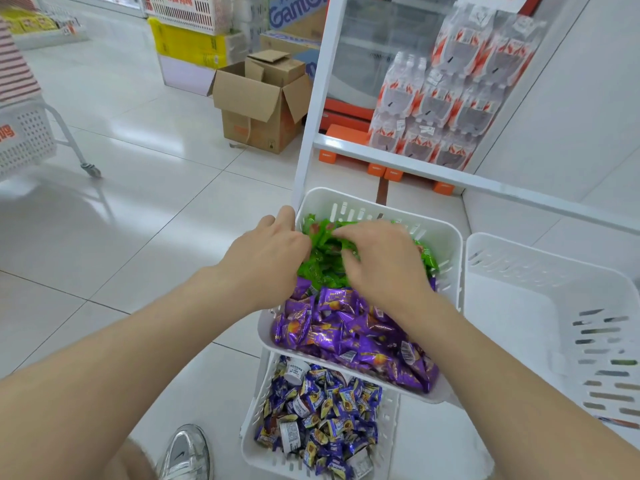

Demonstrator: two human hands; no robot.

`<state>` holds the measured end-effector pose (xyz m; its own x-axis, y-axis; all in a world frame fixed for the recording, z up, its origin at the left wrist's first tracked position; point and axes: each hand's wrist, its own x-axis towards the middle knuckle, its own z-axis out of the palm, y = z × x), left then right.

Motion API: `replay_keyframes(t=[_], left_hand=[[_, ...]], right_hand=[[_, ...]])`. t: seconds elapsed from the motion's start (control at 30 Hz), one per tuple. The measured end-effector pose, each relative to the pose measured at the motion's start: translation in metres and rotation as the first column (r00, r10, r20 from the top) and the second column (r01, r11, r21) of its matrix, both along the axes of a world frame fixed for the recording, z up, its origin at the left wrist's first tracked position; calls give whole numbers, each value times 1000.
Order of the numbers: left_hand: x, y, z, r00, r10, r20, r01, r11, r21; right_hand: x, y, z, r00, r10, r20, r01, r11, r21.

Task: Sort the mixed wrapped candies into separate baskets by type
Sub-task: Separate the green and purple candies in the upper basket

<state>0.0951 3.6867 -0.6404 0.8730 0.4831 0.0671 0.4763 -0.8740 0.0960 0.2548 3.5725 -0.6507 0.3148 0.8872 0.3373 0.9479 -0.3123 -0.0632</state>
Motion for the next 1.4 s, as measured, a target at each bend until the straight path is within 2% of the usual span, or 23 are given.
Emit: replay_keyframes(t=[0.07,0.1,0.17,0.27,0.33,0.43,0.5,0.57,0.77,0.9,0.97,1.03,1.07,1.13,1.2,1.3,1.4], left_hand=[[2,0,3,999,-36,39,35,999,34],[4,-1,5,996,-59,64,58,998,18],[8,-3,5,990,-105,92,110,993,-53],[18,-15,-4,980,-179,83,187,977,-102],[27,-25,-13,969,-248,22,249,962,-113],[38,-34,-25,921,-352,-164,322,929,-183],[40,-34,-27,875,-388,-288,316,911,-266],[42,-31,-26,857,-392,-335,300,907,-294],[42,-27,-19,922,-294,-253,253,950,-183],[37,-24,-10,970,-157,-183,149,987,-56],[33,-26,-5,985,-163,-62,159,985,-62],[33,-31,-3,970,-235,67,243,953,-179],[33,-37,-2,957,-274,94,289,921,-261],[35,-47,-9,924,-375,78,377,856,-354],[38,-52,-23,888,-460,-12,435,847,-305],[43,-52,-34,854,-470,-222,454,883,-120],[43,-46,-22,850,-459,-259,476,879,3]], right_hand=[[9,-16,11,984,-123,-127,141,980,139],[12,-24,15,972,-162,-171,187,972,141],[12,-38,20,963,-173,-207,185,982,42],[2,-53,19,972,-115,-203,86,985,-147],[-2,-60,19,977,-123,-173,85,973,-213],[-11,-74,17,970,-187,-156,133,943,-305],[-24,-84,10,974,-205,-100,133,865,-484],[-32,-93,5,975,-204,-84,116,798,-591],[-13,-101,-1,984,-168,-60,102,809,-579],[-16,-103,-27,996,-68,-63,30,876,-482],[-19,-101,-31,973,35,-227,-126,908,-401],[-14,-100,-26,912,96,-398,-244,909,-339],[-7,-100,-23,912,107,-397,-248,913,-324],[9,-103,-13,980,81,-181,-144,919,-368],[18,-109,-4,1000,23,7,-18,911,-412],[21,-112,-1,1000,-1,-8,-2,924,-383],[21,-110,-6,993,-36,-113,-7,936,-353]])
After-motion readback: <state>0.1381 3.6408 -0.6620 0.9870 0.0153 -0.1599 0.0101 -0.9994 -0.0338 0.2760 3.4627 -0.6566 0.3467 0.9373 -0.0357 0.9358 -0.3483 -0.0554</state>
